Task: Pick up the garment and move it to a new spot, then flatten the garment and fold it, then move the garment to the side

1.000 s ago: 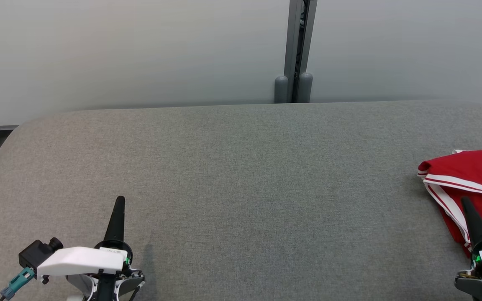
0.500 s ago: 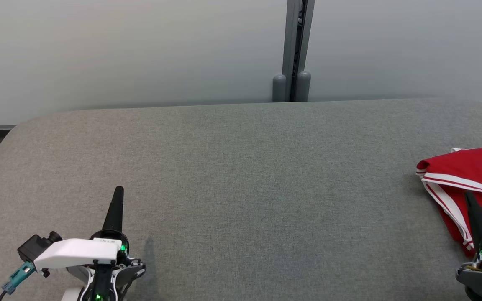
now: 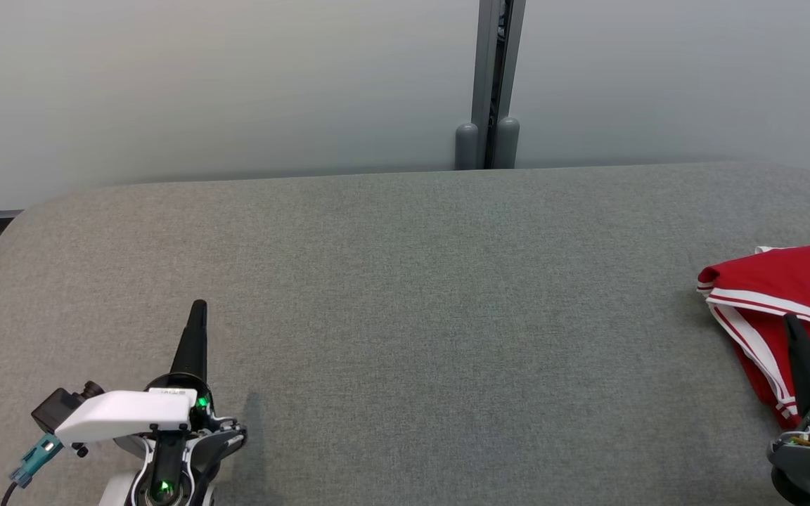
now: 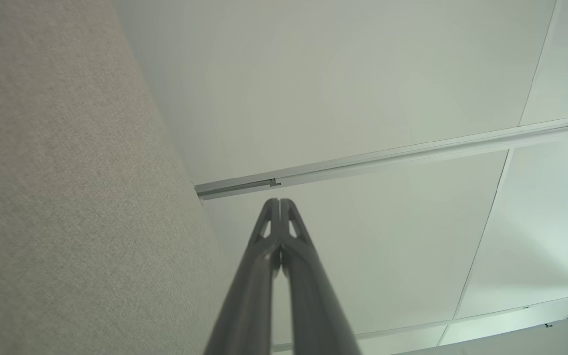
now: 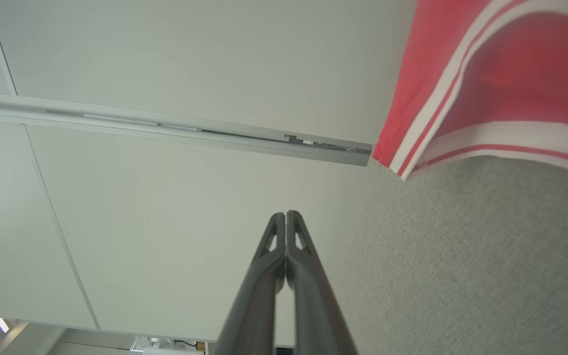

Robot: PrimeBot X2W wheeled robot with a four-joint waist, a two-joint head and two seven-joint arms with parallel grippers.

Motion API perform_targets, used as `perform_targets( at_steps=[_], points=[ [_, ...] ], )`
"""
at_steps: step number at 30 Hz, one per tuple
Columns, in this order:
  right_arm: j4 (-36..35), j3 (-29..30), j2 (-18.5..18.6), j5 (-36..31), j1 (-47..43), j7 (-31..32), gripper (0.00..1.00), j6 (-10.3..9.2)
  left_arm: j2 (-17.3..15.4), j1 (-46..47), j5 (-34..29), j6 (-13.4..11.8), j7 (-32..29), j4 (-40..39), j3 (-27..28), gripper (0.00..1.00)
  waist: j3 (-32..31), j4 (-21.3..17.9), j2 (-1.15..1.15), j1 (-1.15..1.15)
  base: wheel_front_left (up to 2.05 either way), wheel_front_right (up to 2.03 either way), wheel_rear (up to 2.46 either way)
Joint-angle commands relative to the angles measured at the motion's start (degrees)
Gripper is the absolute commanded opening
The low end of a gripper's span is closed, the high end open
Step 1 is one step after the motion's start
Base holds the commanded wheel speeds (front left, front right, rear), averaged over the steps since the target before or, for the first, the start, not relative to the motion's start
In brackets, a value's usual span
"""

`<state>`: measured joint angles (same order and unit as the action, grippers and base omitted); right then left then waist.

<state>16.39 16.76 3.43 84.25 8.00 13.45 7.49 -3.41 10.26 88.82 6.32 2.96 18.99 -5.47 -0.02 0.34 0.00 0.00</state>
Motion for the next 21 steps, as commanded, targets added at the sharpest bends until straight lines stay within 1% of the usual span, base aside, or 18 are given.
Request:
perform_targets(
  at_steps=[1,15,21],
  points=[
    [0.3,0.5,0.1,1.2,1.1,0.4,0.00,0.00,-0.3,1.5,0.9,0.4,-0.3,0.0,0.4,0.00,0.0,0.0,0.00,0.00,0.00,0.00,0.00],
    [2.0,1.3,0.0,6.3,2.5,1.6,0.00,0.00,0.6,2.7,5.4,1.4,-1.0,1.1,1.1,0.00,0.2,-0.3,0.00,0.00,0.00,0.00,0.00],
    [2.0,1.3,0.0,6.4,2.4,1.6,0.00,0.00,0.5,2.8,5.5,1.4,-1.1,1.0,1.1,0.00,0.2,-0.3,0.00,0.00,0.00,0.00,0.00]
  ],
)
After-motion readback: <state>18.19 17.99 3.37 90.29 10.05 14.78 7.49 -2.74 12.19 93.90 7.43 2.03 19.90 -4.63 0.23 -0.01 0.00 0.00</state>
